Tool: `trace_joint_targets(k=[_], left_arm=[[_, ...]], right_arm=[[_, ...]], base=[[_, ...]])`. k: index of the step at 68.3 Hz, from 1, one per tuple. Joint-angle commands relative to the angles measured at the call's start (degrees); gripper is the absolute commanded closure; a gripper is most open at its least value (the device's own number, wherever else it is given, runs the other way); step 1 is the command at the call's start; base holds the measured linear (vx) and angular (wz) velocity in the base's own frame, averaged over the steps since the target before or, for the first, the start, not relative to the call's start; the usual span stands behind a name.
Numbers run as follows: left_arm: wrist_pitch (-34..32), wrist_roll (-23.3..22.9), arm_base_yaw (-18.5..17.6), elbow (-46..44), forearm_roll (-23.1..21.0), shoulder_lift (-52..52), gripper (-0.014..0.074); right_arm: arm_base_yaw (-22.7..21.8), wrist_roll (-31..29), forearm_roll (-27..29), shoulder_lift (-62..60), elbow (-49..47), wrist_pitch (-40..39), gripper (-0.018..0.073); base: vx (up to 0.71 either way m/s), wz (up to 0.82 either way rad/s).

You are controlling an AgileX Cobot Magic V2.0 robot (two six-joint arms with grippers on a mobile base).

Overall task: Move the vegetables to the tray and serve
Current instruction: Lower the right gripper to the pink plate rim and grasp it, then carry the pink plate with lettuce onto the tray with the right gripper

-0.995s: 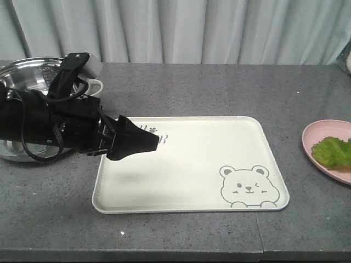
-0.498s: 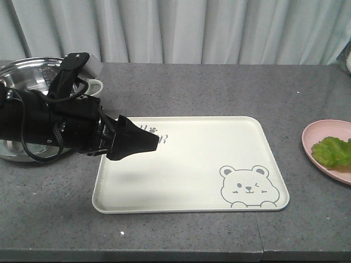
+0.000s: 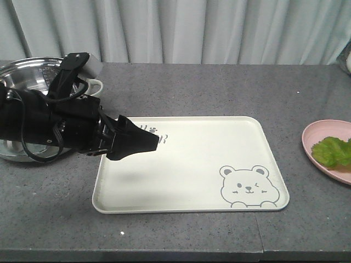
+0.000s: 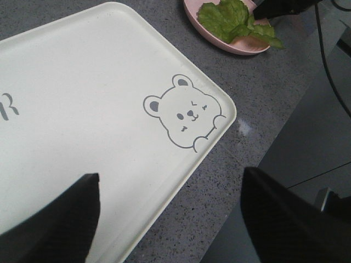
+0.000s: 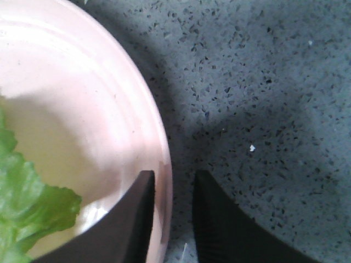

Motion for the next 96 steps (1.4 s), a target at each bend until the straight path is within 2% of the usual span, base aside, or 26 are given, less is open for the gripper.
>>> trace_joint_targets(k=[1,30,51,78,96], left_arm=[[-0.9,0.0,-0.2,-1.5,-3.2,-1.6,0.0073],[-0.9,0.0,-0.2,-1.5,-3.2,-1.6,0.0073],[-0.9,0.0,-0.2,-1.5,-3.2,-1.6,0.0073],[-0.9,0.0,-0.2,-1.5,-3.2,-1.6,0.0073],[-0.9,0.0,-0.2,-1.5,-3.2,-1.6,0.0073]], right_arm=[[-0.3,-0.8,0.3,-2.4,-1.8,-1.8,0.0461],[-0.3,-2.4,0.4,-2.4,-1.8,0.3,0.0566],[-0.3,-2.3,2.1,-5.4,-1.8,1.1,0.0569],[-0.1,-3.3,14.6,-13.8,-1.8,4.0,0.0565],[0.6,-7.2,24.2,-16.9,-1.8,11.4,0.0564]], base=[[0.00,0.00],[0.00,0.00],[0.00,0.00],[0.00,0.00],[0.00,0.00]])
